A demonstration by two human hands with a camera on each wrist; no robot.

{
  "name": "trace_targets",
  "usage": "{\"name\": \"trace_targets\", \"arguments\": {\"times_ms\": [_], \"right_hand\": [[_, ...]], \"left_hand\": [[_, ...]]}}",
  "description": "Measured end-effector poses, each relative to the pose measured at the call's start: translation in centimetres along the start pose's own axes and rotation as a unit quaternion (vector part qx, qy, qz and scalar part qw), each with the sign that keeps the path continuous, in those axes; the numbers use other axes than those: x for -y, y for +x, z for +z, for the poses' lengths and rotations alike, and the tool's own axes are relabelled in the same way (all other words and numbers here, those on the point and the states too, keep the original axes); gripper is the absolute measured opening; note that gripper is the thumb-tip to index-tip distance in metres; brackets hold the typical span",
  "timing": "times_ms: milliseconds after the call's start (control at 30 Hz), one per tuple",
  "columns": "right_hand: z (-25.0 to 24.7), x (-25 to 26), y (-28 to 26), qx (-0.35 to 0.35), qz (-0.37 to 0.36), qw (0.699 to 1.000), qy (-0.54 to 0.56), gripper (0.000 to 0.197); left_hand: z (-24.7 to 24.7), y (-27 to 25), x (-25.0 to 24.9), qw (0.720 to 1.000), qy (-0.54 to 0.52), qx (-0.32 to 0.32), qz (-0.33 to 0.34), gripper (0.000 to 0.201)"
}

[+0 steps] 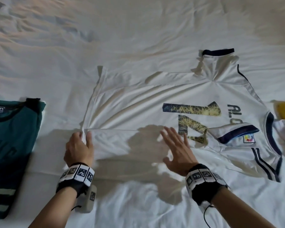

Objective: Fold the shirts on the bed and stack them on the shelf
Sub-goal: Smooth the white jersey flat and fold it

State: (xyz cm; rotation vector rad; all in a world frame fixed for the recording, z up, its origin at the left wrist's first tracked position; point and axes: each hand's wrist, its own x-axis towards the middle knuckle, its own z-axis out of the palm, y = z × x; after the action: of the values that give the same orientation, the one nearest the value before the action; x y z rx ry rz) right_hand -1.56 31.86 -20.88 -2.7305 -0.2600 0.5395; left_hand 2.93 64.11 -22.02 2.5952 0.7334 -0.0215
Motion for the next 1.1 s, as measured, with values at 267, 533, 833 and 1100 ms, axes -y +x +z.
{"name": "trace_targets", "arguments": {"times_ms": [267,533,833,1100], "right_hand": [[-2.6,-7.3,-0.7,-0.035,0.111,0.992,-0.038,0.052],[-3.6,-10.2,-0.7,-0.127,0.061,0.990,-0.015,0.018],[-8.4,-20.7,-4.4,-0.052,0.227,0.972,-0.039,0.082],[-16.1,-24.0,-1.4,-0.019,0.185,0.977,-0.105,0.024]], "left_hand": [[2.5,-1.7,-3.9,0.976,0.059,-0.059,0.203,0.031],[5.9,-4.1,-7.8,0.952,0.096,0.060,0.285,0.009],[10.8,-12.2,-15.9,0.884,0.011,0.139,0.447,0.032],[13.0,-15.3,-17.8,0.899,0.069,0.118,0.417,0.035]]}}
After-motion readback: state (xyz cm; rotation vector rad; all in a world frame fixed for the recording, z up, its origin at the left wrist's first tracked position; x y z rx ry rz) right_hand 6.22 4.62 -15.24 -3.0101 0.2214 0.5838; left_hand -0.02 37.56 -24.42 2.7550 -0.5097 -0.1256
